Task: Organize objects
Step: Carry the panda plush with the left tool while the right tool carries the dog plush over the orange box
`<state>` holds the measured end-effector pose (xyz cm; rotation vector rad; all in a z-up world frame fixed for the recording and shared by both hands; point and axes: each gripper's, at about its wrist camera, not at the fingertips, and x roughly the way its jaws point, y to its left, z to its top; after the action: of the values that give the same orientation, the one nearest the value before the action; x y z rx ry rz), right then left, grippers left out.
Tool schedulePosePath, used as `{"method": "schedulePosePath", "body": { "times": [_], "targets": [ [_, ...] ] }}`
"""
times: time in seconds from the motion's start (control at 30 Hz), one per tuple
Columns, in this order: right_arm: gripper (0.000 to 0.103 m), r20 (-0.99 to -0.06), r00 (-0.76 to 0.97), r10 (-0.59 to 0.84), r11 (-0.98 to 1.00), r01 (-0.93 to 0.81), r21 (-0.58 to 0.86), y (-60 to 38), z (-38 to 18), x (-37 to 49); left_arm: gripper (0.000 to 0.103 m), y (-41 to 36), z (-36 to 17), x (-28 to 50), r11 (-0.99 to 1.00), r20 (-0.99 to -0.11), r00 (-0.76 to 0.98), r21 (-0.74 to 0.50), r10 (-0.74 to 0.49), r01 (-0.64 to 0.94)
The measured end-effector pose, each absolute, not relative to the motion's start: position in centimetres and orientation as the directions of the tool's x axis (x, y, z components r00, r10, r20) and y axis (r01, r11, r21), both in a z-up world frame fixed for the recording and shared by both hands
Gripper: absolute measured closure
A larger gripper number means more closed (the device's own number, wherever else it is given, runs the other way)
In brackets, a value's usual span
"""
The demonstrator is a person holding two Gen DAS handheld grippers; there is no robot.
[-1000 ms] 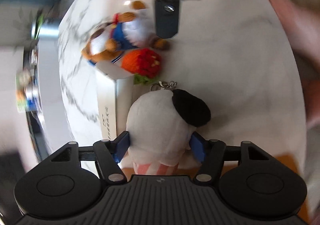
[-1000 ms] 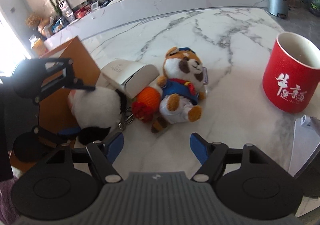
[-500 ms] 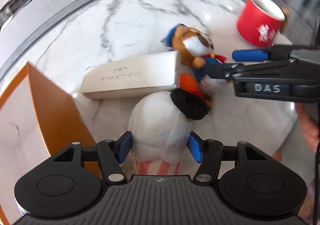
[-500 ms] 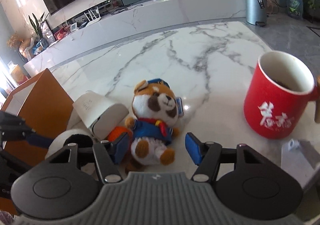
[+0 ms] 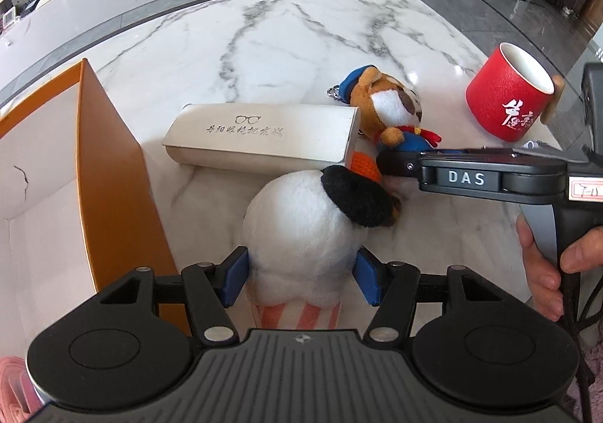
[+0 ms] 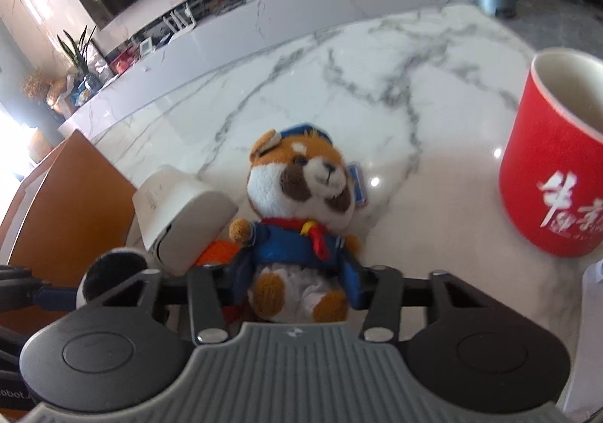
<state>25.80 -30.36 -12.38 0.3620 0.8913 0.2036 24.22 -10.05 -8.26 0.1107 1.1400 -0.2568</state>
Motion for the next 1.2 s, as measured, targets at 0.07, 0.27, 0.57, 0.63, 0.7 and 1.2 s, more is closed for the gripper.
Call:
{"method": "schedulePosePath", "body": {
  "times": [0.07,0.27,0.57,0.63,0.7,1.2],
  "targets": [
    [0.06,-0.726,0.609,0.319,0.922,-0.021,0.387,-30.3,-12.2,25.5,0.035,-9.6,-8.2,24.1,0.966,-0.904,0.398,-0.06,-0.159,0.25],
    [0.063,-0.74,0.628,0.24,0.948,0.011,0.317,-29.6,-10.2,23.1,0.036,-8.2,-6.4,22.5,0.962,-0.872,0.422,-0.168,-0.247,0.216],
    [0.063,-0.665,0.718,0.204,0.955,0.004,0.297,-27.2,-3.3,17.0,0.037,-2.9,1.2,18.2,0.897,-0.733,0.517,-0.367,-0.443,0.248],
    [0.063,-0.636,0.736,0.233,0.95,-0.034,0.309,-25.7,-1.2,15.7,0.037,-0.8,3.3,17.3,0.892,-0.7,0.554,-0.373,-0.451,0.255],
    [0.063,-0.608,0.745,0.274,0.943,-0.085,0.321,-23.8,0.9,14.7,0.037,1.3,4.8,16.6,0.899,-0.683,0.586,-0.362,-0.436,0.247],
    [0.063,-0.714,0.611,0.342,0.936,-0.288,0.201,-6.7,2.9,17.5,0.037,12.6,0.3,18.5,0.909,-0.723,0.589,-0.414,-0.361,0.049]
  ]
}}
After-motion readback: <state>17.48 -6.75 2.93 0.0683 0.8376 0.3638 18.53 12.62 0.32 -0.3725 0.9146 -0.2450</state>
